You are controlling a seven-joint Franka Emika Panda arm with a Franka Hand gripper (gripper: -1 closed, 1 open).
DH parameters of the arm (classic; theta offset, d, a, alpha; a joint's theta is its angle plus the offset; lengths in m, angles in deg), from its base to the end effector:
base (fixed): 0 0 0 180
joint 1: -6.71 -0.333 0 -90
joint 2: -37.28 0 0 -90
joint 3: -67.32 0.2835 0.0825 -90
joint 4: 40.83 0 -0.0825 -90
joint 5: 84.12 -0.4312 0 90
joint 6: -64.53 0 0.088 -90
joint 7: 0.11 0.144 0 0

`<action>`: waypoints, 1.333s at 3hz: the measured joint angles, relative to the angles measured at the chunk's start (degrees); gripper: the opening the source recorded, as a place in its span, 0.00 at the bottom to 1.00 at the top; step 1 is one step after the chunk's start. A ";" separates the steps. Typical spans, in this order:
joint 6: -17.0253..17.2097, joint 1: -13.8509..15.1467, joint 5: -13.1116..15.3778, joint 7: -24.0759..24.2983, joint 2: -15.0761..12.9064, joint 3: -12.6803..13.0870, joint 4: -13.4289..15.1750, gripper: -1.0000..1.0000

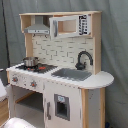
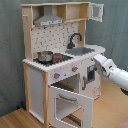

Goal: Play with the kitchen

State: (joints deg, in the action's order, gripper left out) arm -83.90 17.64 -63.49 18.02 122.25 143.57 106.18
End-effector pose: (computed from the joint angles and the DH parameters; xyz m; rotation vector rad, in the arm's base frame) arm 0.2690 0.4209 0.4310 1.3591 0.8679 1.3092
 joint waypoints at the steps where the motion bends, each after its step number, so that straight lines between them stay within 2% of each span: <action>1: 4.69 -0.03 0.34 -1.37 0.10 -0.30 -4.39 1.00; 3: 12.67 1.12 2.42 -3.45 0.06 -1.55 -13.88 1.00; 4: 12.95 4.34 2.92 -2.95 0.08 -1.34 -18.90 1.00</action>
State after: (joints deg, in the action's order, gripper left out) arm -70.95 21.98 -60.57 15.08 122.33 142.24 87.27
